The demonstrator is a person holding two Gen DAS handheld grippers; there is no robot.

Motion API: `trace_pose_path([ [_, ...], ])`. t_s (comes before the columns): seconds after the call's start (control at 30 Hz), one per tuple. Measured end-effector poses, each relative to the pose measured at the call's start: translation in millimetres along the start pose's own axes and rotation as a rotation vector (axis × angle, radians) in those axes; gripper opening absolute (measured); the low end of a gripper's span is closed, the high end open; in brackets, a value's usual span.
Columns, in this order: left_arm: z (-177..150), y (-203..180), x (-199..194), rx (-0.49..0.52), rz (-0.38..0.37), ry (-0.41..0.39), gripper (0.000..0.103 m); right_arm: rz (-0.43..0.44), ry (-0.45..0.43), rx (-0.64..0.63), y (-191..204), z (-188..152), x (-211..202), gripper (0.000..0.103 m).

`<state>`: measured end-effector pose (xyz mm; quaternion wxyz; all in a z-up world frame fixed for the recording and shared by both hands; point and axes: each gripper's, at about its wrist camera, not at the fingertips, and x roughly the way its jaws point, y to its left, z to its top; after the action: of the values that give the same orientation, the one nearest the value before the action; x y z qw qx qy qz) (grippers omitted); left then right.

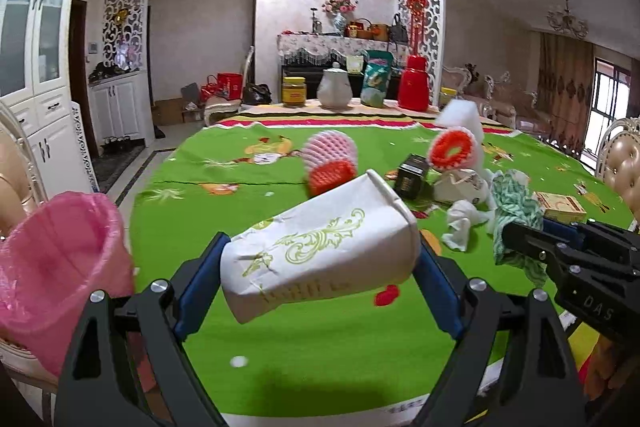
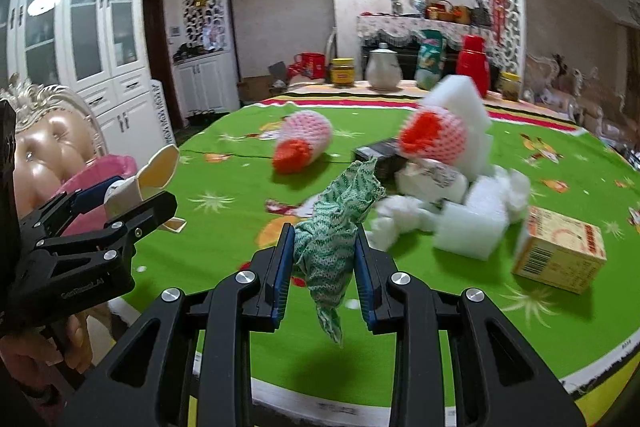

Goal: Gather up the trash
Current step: 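Carry the paper cup and striped cloth over the pink bin with both tools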

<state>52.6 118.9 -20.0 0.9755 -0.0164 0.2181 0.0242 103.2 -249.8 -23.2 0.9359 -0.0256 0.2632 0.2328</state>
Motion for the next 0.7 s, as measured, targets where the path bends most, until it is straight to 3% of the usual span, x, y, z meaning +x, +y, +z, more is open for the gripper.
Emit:
trace_pose_path([
  [0.33,11,80,-50,-0.068,0.125,-0.090,0.086,0.131,-0.001,-0.103,67,20,16,0.029],
  [0.7,5,197,-69,-0.138,0.328,-0.041,0.086,0.319,-0.024,-0.256,159,45,40,0.029],
])
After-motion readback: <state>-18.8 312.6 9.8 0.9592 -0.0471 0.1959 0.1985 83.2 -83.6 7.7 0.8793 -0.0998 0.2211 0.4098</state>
